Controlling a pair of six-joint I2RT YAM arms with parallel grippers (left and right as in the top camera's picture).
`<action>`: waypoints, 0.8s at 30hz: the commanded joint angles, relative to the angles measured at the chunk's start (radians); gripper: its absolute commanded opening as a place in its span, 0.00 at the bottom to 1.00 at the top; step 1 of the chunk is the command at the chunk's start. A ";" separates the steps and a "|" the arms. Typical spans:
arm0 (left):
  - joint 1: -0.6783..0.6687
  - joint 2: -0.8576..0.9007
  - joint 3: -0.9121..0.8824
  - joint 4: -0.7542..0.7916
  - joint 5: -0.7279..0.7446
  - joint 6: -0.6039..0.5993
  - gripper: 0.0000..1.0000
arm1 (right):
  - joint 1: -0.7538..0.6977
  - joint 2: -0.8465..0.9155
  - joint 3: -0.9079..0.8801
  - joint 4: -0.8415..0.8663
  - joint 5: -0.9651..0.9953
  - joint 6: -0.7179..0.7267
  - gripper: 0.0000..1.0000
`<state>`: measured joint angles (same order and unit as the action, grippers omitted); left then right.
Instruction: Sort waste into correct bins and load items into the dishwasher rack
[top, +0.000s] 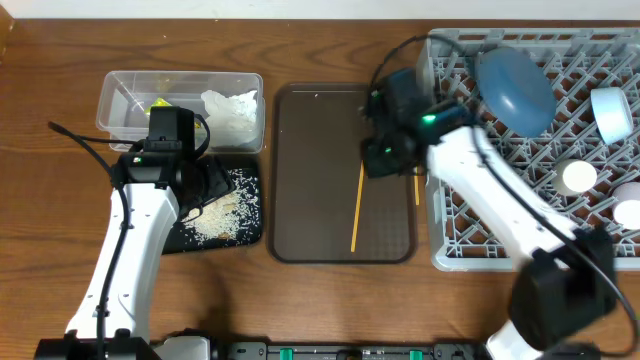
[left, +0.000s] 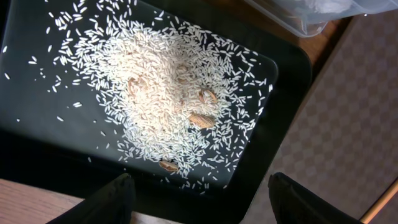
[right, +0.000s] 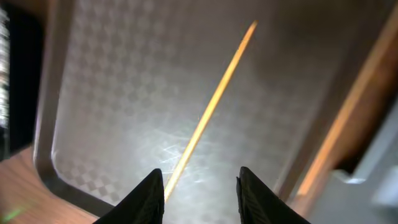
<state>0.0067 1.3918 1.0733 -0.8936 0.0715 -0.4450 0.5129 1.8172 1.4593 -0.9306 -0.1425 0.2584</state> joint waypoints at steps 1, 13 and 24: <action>0.005 0.005 0.008 -0.004 -0.009 0.002 0.72 | 0.044 0.080 -0.002 -0.009 0.008 0.127 0.36; 0.005 0.005 0.008 -0.003 -0.008 0.002 0.72 | 0.130 0.293 -0.002 -0.035 0.076 0.321 0.35; 0.005 0.005 0.008 -0.004 -0.008 0.002 0.72 | 0.132 0.324 0.001 -0.037 0.085 0.338 0.01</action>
<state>0.0067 1.3918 1.0733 -0.8936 0.0715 -0.4450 0.6384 2.0991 1.4651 -0.9707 -0.0738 0.5808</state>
